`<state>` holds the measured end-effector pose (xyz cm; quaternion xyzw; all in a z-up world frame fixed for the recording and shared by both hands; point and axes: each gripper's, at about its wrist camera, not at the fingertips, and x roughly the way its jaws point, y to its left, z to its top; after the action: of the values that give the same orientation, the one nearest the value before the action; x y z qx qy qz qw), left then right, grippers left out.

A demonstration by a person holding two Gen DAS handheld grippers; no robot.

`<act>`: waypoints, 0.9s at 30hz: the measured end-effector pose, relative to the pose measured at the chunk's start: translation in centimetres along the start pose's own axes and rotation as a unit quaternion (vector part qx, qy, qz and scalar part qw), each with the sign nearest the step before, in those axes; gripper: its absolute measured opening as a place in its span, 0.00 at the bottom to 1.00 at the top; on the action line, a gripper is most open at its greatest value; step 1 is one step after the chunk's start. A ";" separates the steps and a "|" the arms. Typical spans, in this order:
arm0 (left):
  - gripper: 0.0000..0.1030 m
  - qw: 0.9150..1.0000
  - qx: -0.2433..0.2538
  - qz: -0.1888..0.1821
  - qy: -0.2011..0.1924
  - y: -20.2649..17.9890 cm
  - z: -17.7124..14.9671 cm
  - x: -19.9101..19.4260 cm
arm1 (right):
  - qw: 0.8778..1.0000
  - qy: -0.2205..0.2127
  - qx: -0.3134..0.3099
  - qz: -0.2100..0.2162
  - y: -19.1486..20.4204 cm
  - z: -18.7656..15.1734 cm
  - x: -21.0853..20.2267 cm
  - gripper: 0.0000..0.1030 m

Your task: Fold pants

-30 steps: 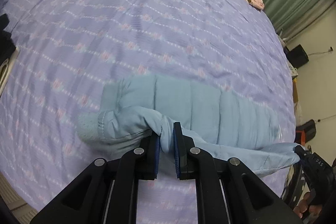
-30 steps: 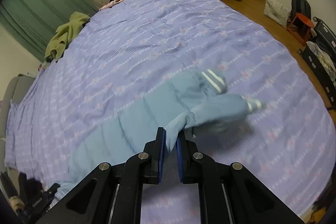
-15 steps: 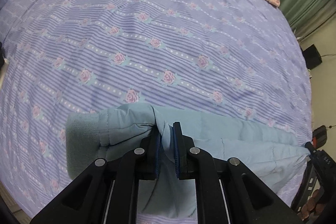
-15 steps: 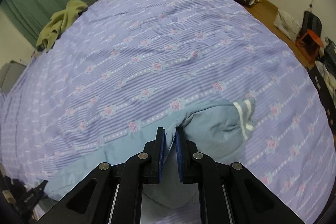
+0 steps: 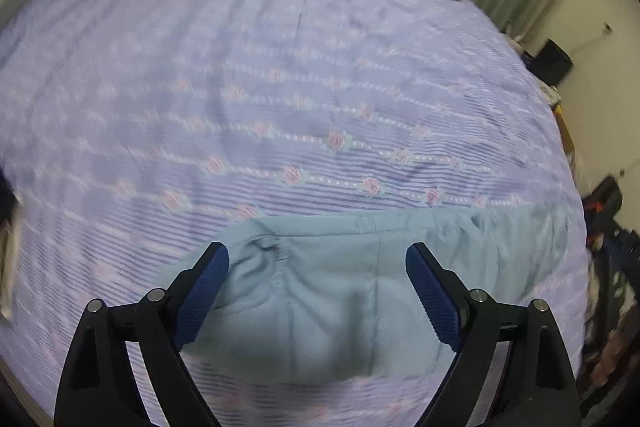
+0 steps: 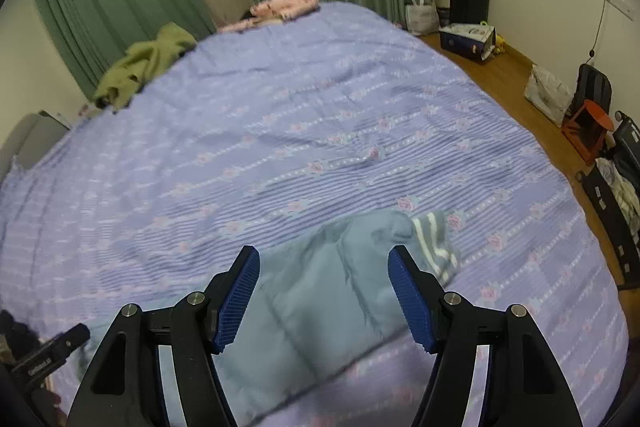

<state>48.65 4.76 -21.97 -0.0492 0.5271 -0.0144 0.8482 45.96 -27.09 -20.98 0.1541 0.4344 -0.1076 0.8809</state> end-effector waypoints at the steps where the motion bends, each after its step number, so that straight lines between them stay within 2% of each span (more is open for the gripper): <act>1: 0.90 1.000 0.017 -0.003 -0.013 0.1 -0.3 -0.9 | 1.000 -0.004 -0.002 0.007 -0.1 -0.6 -1.2 0.66; 4: 0.90 0.991 0.116 -0.044 -0.041 -0.5 -0.4 -2.3 | 1.000 -0.010 -0.012 0.009 -0.3 -2.1 -3.1 0.66; 7: 0.89 0.970 0.219 -0.100 -0.039 -2.0 0.6 -1.7 | 1.000 -0.006 -0.016 0.009 -0.7 -3.7 -3.7 0.66; 9: 0.89 0.955 0.272 -0.116 -0.027 -3.5 2.0 -0.3 | 1.000 0.008 -0.016 -0.001 -1.2 -4.7 -3.0 0.66; 10: 0.86 0.951 0.284 -0.119 -0.019 -4.1 2.5 0.3 | 1.000 0.016 -0.014 -0.001 -1.4 -5.2 -2.6 0.66; 12: 0.85 0.944 0.302 -0.135 0.006 -5.6 3.6 2.2 | 1.000 0.030 -0.006 -0.003 -1.9 -6.1 -1.7 0.66; 15: 0.83 0.937 0.310 -0.152 0.050 -8.0 4.5 5.3 | 0.999 0.047 0.002 -0.006 -2.5 -7.0 -0.3 0.66; 18: 0.83 0.927 0.320 -0.173 0.089 -9.9 4.0 7.4 | 0.998 0.059 0.015 -0.004 -3.5 -7.3 0.5 0.66; 22: 0.83 0.916 0.337 -0.175 0.129 -11.9 3.3 10.5 | 0.997 0.067 0.035 -0.003 -5.1 -7.5 1.0 0.66; 24: 0.83 0.911 0.333 -0.181 0.163 -12.5 2.8 12.3 | 0.997 0.069 0.041 -0.007 -5.4 -7.7 1.1 0.66; 25: 0.81 0.910 0.324 -0.185 0.179 -12.5 2.6 13.1 | 0.996 0.071 0.047 -0.008 -5.6 -7.8 1.2 0.66; 27: 0.63 0.912 0.306 -0.189 0.196 -12.5 2.4 14.1 | 0.996 0.073 0.052 -0.005 -5.6 -8.0 1.5 0.66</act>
<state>57.40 -8.55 -32.24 0.1177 0.6337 -0.3440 0.6828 39.16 -29.44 -27.76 0.2049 0.4920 -0.1230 0.8372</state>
